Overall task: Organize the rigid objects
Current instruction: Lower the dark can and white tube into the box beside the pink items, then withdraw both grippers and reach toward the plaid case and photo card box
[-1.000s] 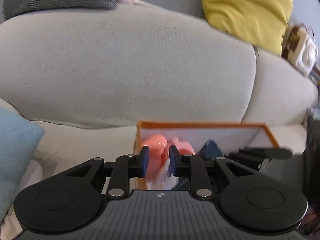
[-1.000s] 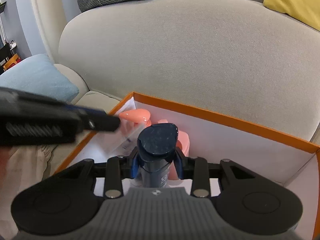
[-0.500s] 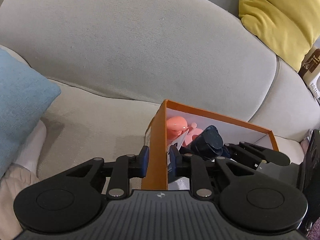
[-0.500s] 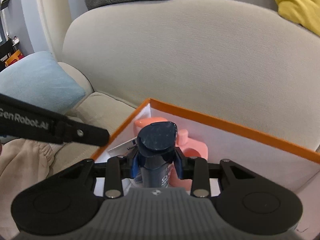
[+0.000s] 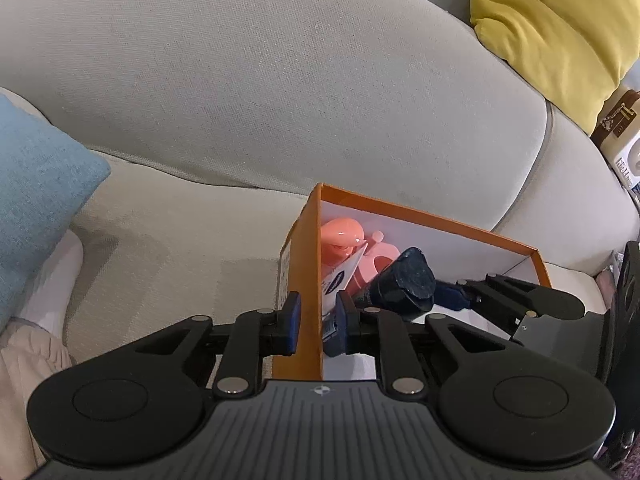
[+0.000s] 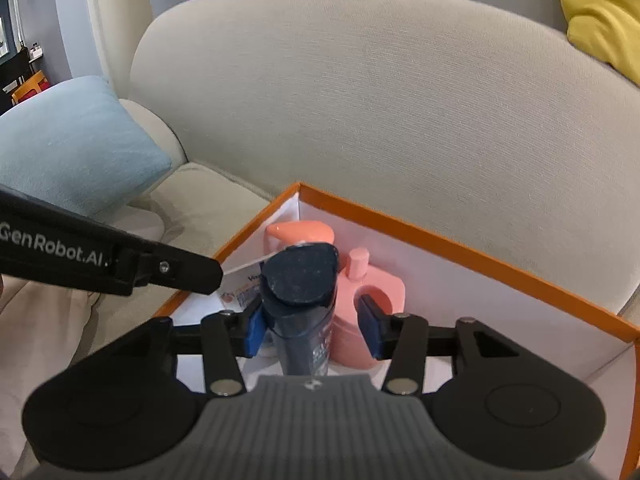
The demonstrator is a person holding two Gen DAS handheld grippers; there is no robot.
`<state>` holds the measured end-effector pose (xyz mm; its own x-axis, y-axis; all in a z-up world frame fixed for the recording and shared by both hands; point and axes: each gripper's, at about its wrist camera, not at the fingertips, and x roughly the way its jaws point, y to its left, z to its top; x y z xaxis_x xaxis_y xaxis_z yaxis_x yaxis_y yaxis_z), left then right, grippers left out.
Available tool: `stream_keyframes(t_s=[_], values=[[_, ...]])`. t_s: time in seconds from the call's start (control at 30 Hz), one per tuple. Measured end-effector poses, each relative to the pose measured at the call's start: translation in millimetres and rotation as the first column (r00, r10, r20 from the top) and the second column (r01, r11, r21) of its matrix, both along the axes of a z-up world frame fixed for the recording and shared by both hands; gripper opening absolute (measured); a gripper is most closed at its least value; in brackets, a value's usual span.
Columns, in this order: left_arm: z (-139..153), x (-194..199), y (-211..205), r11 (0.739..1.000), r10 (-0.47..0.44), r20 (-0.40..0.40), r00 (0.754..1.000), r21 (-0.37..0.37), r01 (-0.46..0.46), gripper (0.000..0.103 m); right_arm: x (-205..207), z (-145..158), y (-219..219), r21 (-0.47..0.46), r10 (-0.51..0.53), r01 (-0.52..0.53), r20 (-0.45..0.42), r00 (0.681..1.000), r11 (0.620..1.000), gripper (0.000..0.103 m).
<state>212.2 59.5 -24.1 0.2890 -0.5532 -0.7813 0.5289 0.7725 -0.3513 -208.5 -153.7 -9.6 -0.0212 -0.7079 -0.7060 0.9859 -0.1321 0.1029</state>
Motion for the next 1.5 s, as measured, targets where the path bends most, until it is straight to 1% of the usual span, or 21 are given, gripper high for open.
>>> stream_keyframes(t_s=[0.13,0.23,0.27,0.33,0.4,0.43,0.5,0.63,0.73,0.83,0.93,1.03,1.17,1.23,1.27,1.3,1.33,1.37,1.43,1.5], values=[[0,-2,1,1.000,-0.001,-0.003,1.000,-0.003,0.001,0.017,0,-4,-5,0.083,0.011,-0.015,0.044,0.999,0.996,0.052],[0,-2,1,1.000,-0.003,-0.011,1.000,-0.006,0.003,0.017,3,-14,-14,0.179,0.011,-0.024,0.074,0.997,0.984,0.051],[0,-2,1,1.000,-0.004,-0.013,1.000,-0.007,0.004,0.017,4,-18,-18,0.213,0.007,-0.024,0.080,0.997,0.977,0.050],[-1,-2,2,1.000,-0.006,-0.016,1.000,-0.008,0.006,0.017,5,-24,-26,0.253,0.002,-0.025,0.089,0.996,0.967,0.043],[-1,-1,3,1.000,-0.007,-0.027,1.000,-0.011,0.006,0.015,4,-27,-32,0.273,-0.003,-0.023,0.095,0.995,0.962,0.034],[-1,0,3,1.000,-0.006,-0.034,0.999,-0.013,0.005,0.015,3,-28,-34,0.277,-0.007,-0.020,0.096,0.995,0.961,0.032],[-2,2,3,1.000,-0.004,-0.044,0.999,-0.017,0.004,0.015,2,-29,-39,0.282,-0.013,-0.014,0.094,0.996,0.959,0.031],[0,1,2,1.000,-0.011,-0.036,0.999,-0.015,0.011,0.015,2,-29,-41,0.273,-0.023,-0.003,0.093,0.995,0.962,0.031],[2,-3,2,1.000,-0.023,-0.009,1.000,-0.013,0.023,0.015,5,-29,-40,0.273,-0.023,-0.003,0.092,0.995,0.962,0.032],[11,-13,5,0.999,-0.042,0.052,0.998,-0.013,0.043,0.015,7,-19,-34,0.251,-0.025,0.003,0.087,0.996,0.968,0.032],[20,-26,8,0.998,-0.051,0.100,0.994,-0.033,0.054,0.015,7,-3,-16,0.208,-0.033,0.016,0.080,0.996,0.978,0.032],[34,-46,11,0.996,-0.063,0.161,0.985,-0.047,0.071,0.015,10,15,8,0.147,-0.061,0.049,0.077,0.995,0.988,0.032],[51,-81,17,0.988,-0.106,0.232,0.967,-0.087,0.129,0.015,13,35,51,0.058,-0.106,0.102,0.068,0.992,0.993,0.033],[54,-98,26,0.984,-0.107,0.232,0.967,-0.114,0.136,0.015,13,43,79,0.014,-0.137,0.136,0.071,0.988,0.991,0.034],[54,-108,32,0.981,-0.108,0.224,0.969,-0.131,0.140,0.015,12,47,93,-0.007,-0.156,0.157,0.078,0.985,0.988,0.038],[54,-116,35,0.979,-0.111,0.214,0.970,-0.145,0.144,0.015,12,48,106,-0.027,-0.177,0.180,0.086,0.980,0.983,0.041],[52,-124,39,0.977,-0.117,0.201,0.973,-0.153,0.149,0.015,16,49,112,-0.045,-0.193,0.198,0.094,0.977,0.979,0.041],[48,-133,43,0.975,-0.126,0.186,0.974,-0.157,0.156,0.015,12,51,130,-0.058,-0.207,0.213,0.100,0.973,0.975,0.042],[42,-146,46,0.973,-0.152,0.163,0.975,-0.150,0.177,0.015,16,50,159,-0.080,-0.253,0.261,0.100,0.962,0.962,0.044],[33,-159,47,0.974,-0.179,0.136,0.974,-0.117,0.195,0.015,22,42,175,-0.087,-0.293,0.303,0.109,0.950,0.949,0.045]])
